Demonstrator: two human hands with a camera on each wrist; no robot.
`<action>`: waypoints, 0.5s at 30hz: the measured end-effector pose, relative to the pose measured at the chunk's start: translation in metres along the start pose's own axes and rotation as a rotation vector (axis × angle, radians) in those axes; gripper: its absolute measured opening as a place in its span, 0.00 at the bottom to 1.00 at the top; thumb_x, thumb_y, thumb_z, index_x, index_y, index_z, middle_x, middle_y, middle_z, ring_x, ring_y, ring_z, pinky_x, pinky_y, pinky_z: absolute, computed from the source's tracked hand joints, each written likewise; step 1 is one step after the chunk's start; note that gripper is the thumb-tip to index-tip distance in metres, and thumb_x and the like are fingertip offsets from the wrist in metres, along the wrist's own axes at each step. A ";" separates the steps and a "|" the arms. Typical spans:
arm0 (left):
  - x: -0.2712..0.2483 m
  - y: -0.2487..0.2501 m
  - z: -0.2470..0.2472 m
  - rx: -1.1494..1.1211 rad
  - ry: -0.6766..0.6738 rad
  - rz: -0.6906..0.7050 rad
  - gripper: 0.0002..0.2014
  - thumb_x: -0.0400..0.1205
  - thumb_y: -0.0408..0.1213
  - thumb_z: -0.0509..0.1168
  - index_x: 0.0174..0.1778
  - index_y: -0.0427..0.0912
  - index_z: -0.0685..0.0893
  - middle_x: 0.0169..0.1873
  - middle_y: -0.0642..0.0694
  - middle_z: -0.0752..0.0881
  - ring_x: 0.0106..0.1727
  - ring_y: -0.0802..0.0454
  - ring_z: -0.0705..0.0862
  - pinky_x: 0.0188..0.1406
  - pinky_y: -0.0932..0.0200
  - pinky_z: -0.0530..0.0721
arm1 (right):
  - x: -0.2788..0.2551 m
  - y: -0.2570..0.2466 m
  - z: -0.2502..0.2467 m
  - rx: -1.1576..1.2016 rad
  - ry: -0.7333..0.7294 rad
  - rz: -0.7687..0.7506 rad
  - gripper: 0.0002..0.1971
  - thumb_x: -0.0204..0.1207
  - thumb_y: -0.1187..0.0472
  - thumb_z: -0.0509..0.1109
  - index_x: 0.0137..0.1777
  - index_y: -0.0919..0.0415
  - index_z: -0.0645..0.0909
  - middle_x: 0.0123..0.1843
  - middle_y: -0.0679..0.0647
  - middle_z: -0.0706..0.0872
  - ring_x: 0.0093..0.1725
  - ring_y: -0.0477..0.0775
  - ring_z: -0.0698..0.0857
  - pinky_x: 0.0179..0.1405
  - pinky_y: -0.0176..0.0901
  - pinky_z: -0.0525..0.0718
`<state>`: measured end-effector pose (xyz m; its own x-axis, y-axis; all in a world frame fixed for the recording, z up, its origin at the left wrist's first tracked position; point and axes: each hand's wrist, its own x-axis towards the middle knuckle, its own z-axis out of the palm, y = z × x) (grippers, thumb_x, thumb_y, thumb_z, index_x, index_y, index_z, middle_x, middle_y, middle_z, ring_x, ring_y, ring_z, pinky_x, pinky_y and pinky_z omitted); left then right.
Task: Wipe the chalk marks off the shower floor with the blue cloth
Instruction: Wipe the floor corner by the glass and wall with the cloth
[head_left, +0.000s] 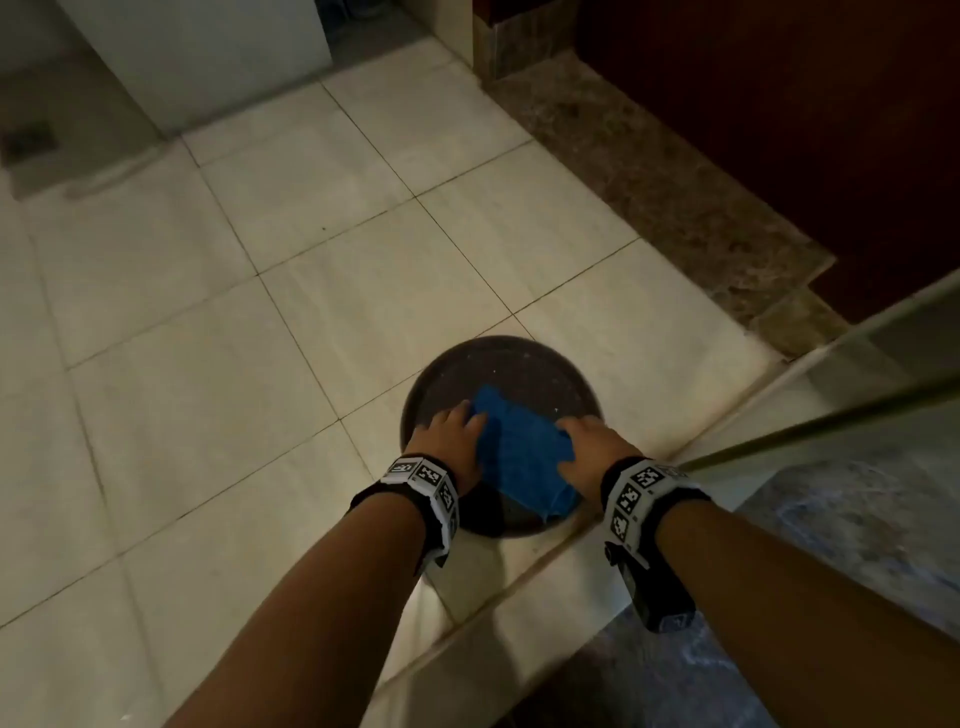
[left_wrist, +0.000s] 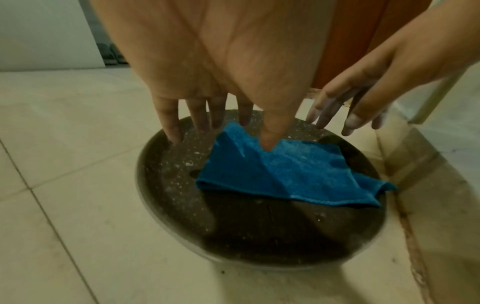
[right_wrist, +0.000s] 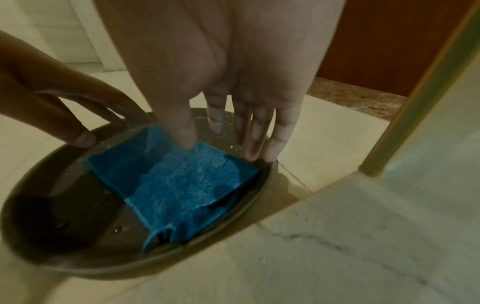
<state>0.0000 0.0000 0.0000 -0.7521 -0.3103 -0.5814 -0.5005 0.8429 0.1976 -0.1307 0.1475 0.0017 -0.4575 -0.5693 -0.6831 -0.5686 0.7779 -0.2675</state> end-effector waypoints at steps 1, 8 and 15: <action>0.002 0.000 0.004 0.002 -0.027 -0.010 0.35 0.83 0.44 0.63 0.84 0.50 0.54 0.85 0.41 0.50 0.83 0.38 0.56 0.79 0.40 0.62 | 0.002 0.001 0.003 0.001 -0.011 0.008 0.30 0.79 0.55 0.62 0.79 0.53 0.58 0.76 0.59 0.65 0.71 0.62 0.72 0.70 0.54 0.74; 0.017 -0.004 0.030 -0.041 -0.061 -0.083 0.33 0.84 0.50 0.62 0.83 0.49 0.57 0.79 0.35 0.60 0.78 0.35 0.64 0.75 0.42 0.69 | 0.023 0.004 0.024 0.052 -0.006 0.026 0.36 0.79 0.56 0.63 0.82 0.54 0.49 0.80 0.60 0.60 0.75 0.63 0.67 0.73 0.51 0.71; 0.021 -0.004 0.027 -0.176 0.037 -0.122 0.19 0.87 0.36 0.58 0.75 0.39 0.72 0.69 0.37 0.72 0.65 0.40 0.78 0.66 0.51 0.78 | 0.037 0.001 0.036 0.038 0.024 0.058 0.29 0.80 0.60 0.62 0.79 0.56 0.56 0.75 0.61 0.68 0.70 0.63 0.73 0.69 0.55 0.74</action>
<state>-0.0020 0.0020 -0.0344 -0.6950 -0.4242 -0.5805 -0.6536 0.7092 0.2643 -0.1234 0.1367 -0.0477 -0.5050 -0.5290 -0.6820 -0.5149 0.8188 -0.2539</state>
